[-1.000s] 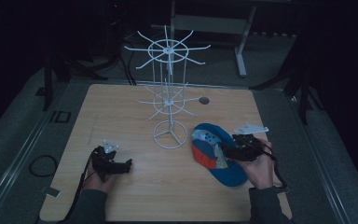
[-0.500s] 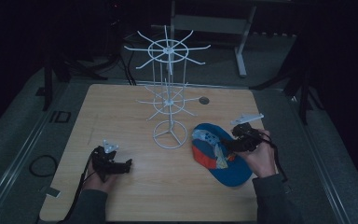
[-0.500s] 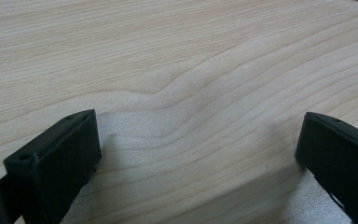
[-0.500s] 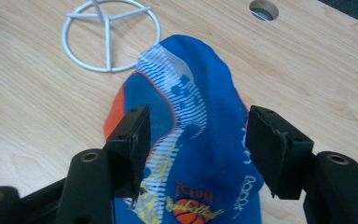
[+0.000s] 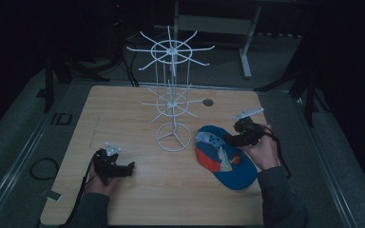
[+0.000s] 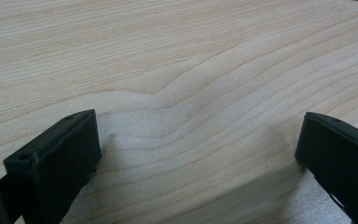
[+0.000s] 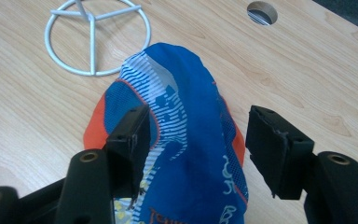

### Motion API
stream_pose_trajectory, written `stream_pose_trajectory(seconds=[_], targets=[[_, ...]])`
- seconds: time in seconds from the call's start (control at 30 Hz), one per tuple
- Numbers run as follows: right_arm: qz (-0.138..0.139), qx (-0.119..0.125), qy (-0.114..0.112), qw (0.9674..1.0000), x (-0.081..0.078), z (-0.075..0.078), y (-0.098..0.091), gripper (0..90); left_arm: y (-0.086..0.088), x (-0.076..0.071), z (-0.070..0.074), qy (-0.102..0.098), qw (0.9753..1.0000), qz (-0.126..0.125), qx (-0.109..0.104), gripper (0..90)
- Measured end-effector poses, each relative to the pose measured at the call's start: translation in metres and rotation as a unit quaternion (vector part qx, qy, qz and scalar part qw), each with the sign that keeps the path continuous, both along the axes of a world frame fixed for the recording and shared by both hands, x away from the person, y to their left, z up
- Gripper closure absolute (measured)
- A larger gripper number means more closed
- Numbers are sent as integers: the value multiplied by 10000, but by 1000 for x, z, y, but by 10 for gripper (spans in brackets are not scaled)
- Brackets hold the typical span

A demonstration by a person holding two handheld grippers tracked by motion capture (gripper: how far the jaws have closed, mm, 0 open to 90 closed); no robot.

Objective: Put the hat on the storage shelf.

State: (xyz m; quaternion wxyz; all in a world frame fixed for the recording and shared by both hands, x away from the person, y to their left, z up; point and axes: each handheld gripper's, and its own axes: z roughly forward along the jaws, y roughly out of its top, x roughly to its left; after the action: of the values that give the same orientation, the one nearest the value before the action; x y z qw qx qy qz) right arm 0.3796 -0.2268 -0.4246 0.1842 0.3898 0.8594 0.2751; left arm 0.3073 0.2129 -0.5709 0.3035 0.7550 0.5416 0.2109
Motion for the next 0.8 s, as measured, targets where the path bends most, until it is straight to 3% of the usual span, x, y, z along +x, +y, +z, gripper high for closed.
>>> stream_pose_trajectory(seconds=[0.43,0.8], targets=[[182,-25,208,9996,20,-9,1,378,0,0,0,9,10000,-8,8,1],[297,123,347,9989,38,-12,5,368,0,0,0,12,10000,-12,9,0]])
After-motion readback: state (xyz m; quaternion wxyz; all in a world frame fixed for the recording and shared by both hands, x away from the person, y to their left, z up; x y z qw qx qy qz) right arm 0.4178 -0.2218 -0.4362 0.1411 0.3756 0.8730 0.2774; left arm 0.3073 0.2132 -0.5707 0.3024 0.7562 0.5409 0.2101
